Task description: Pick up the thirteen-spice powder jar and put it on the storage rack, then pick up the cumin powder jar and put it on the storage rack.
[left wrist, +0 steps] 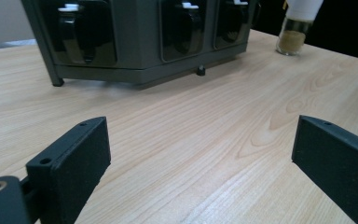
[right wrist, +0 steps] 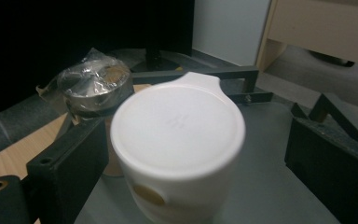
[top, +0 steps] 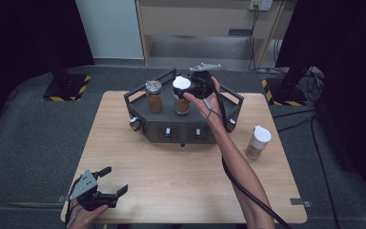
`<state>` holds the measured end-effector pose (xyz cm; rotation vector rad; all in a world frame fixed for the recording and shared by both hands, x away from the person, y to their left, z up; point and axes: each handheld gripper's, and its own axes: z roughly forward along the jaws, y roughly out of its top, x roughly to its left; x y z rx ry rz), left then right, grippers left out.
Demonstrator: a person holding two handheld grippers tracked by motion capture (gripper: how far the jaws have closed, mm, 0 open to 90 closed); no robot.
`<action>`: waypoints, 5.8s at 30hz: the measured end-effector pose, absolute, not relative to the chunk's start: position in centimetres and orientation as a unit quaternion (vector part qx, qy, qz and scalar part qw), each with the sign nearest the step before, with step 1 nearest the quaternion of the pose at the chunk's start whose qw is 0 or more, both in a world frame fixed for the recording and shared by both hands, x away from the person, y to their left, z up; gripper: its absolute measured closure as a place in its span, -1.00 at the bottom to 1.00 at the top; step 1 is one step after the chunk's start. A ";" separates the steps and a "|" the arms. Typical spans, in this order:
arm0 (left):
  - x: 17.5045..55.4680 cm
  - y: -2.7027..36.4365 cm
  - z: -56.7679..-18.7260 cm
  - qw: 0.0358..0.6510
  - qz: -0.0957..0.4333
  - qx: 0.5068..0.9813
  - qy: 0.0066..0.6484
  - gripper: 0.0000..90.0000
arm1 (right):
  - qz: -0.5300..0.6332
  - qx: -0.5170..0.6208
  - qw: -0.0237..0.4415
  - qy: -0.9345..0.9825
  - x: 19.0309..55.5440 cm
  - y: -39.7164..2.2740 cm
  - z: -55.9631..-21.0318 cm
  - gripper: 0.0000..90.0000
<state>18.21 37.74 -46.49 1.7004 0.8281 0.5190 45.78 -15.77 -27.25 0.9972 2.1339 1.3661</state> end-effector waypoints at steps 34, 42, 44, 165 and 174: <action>18.7 36.1 -44.6 0.546 0.251 0.706 0.374 -0.94 | 0.540 0.310 0.223 0.750 34.6 -24.8 -28.0 -0.96; 18.7 36.1 -45.2 0.554 0.251 0.701 0.373 -0.94 | 0.535 0.303 0.222 0.756 31.2 -27.3 -29.1 -0.96; 18.7 36.1 -45.2 0.554 0.251 0.700 0.374 -0.94 | 0.535 0.304 0.224 0.756 30.4 -27.9 -29.4 -0.96; 18.5 37.0 -46.5 0.546 0.234 0.718 0.362 -0.93 | 0.507 0.427 0.273 0.697 19.3 -37.8 -37.0 -0.94; 18.6 37.0 -46.5 0.545 0.233 0.720 0.360 -0.93 | 0.491 0.442 0.278 0.697 22.1 -37.4 -36.1 -0.93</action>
